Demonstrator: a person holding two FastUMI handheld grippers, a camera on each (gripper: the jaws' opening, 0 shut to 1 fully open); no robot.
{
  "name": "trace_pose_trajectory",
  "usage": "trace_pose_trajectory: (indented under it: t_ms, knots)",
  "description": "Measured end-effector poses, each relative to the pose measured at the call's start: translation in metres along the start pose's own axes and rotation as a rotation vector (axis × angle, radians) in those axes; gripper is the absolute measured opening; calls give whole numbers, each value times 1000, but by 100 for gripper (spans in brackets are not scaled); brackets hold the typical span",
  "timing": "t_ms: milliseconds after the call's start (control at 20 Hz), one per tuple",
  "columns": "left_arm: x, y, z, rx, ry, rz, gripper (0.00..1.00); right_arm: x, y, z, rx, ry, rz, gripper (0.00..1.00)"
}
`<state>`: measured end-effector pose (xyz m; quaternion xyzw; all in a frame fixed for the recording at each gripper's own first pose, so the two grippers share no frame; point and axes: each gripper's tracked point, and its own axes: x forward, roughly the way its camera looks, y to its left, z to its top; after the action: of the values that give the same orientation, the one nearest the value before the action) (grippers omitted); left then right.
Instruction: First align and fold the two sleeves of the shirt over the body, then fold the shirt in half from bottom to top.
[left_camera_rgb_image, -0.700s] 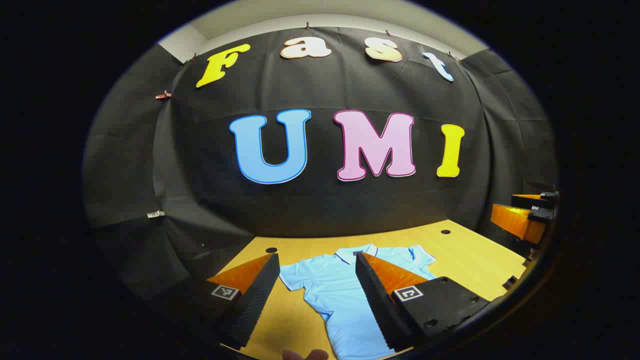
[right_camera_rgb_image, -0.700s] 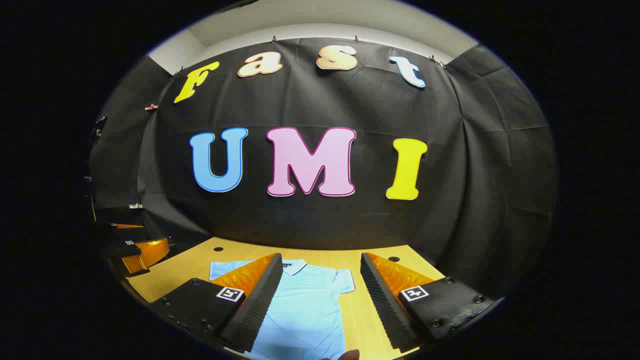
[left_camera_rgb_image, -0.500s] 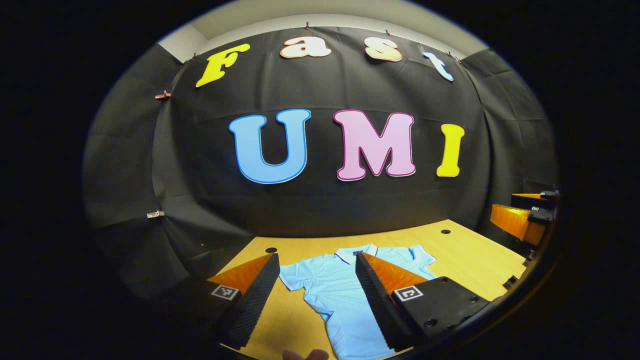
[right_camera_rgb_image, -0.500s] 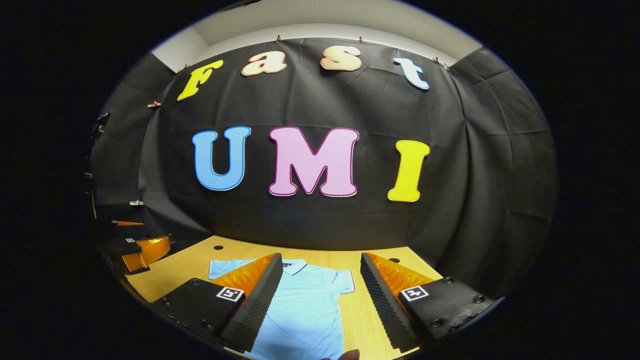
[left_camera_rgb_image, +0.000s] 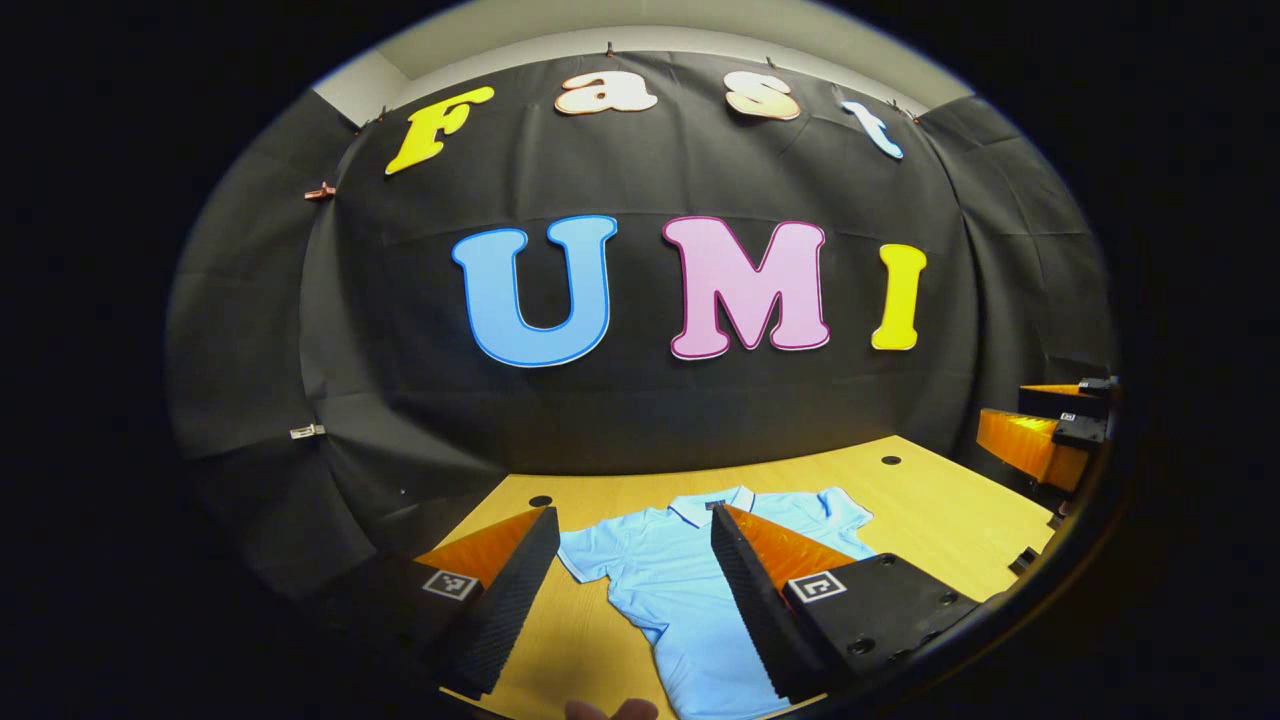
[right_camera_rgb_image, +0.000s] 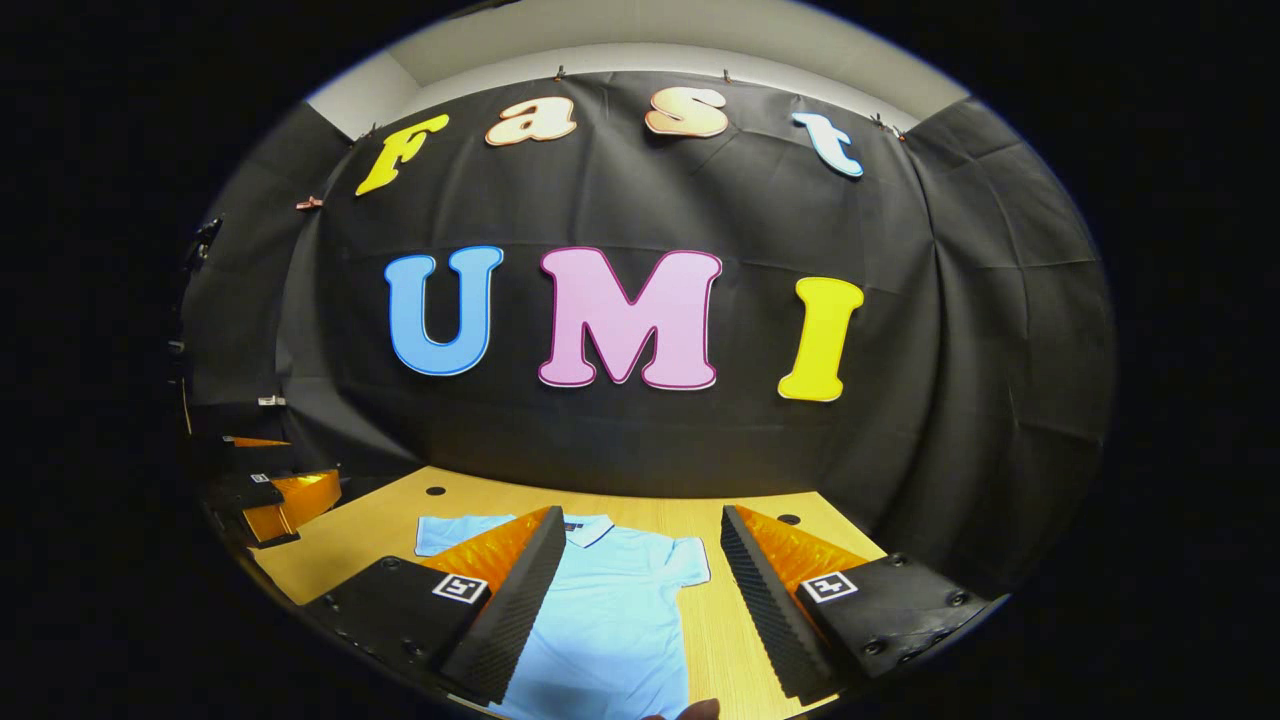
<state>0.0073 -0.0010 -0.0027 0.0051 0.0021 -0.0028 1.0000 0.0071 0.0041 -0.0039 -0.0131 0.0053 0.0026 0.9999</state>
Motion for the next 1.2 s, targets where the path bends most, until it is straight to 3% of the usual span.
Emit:
trace_pose_trajectory:
  t_ms: [400,700,1000,1200]
  knots:
    - [2,1,-3,3,2,13,96,18,-4,-16,-15,63,8,97]
    - [-1,-2,-8,9,18,18,97,80,-30,-40,16,134,-26,97]
    - [-1,-3,-9,20,29,36,96,171,-65,-124,13,345,-62,98]
    - [-1,0,-15,25,46,59,96,223,-79,-180,87,470,-88,98]
